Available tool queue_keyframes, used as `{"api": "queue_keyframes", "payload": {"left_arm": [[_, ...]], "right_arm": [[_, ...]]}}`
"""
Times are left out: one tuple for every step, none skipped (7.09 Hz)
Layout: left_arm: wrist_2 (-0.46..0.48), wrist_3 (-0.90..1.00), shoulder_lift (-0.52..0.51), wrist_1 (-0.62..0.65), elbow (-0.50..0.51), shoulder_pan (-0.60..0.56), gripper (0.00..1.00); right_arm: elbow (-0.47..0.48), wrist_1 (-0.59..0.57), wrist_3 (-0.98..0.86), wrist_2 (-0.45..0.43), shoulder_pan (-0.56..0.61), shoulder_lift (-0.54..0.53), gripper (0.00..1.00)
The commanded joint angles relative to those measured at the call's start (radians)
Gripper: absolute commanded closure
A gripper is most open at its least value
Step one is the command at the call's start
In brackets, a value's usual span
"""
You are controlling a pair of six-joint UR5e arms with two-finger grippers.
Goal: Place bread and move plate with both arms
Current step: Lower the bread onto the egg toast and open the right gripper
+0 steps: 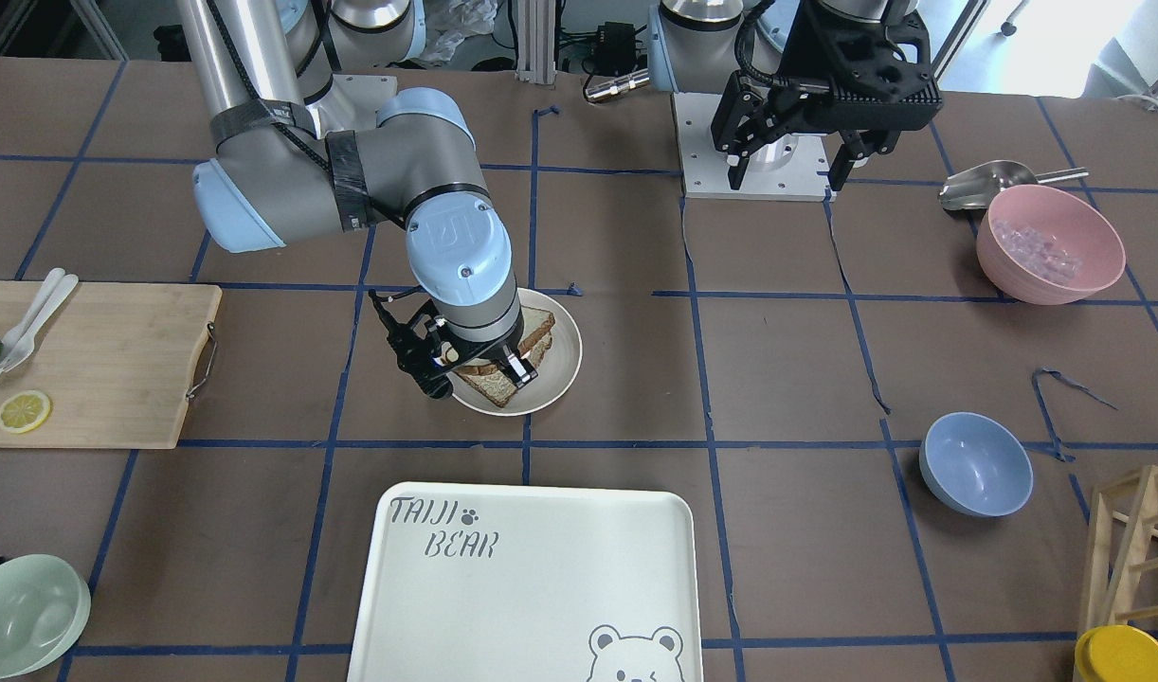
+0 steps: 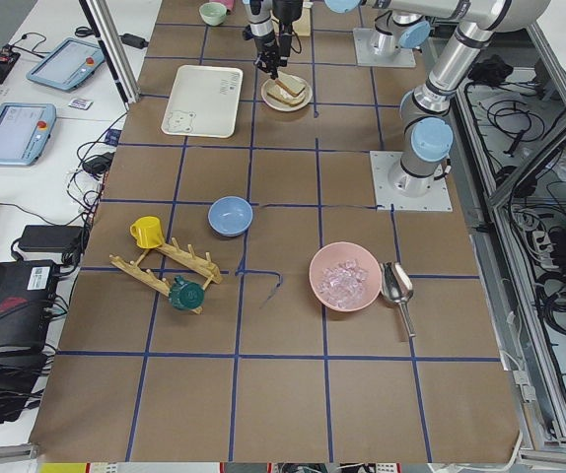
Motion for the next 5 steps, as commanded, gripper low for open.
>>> {"api": "queue_keyframes", "payload": {"left_arm": [[0.0,0.0,0.0,0.0,0.0,0.0,0.0],[0.0,0.0,0.0,0.0,0.0,0.0,0.0],[0.0,0.0,0.002,0.0,0.0,0.0,0.0],[-0.008,0.002,0.0,0.0,0.0,0.0,0.0],[-0.009,0.002,0.0,0.002,0.001,0.0,0.0]], "right_arm": [[0.003,-0.011,-0.007,-0.034,-0.002,0.0,0.0],[-0.003,-0.011,-0.007,-0.034,-0.003,-0.007,0.0],[-0.014,-0.017,-0.037,-0.04,-0.015,-0.015,0.0],[-0.017,-0.013,-0.153,-0.118,-0.037,-0.045,0.0],[-0.014,-0.005,-0.305,-0.137,-0.075,-0.081,0.0]]}}
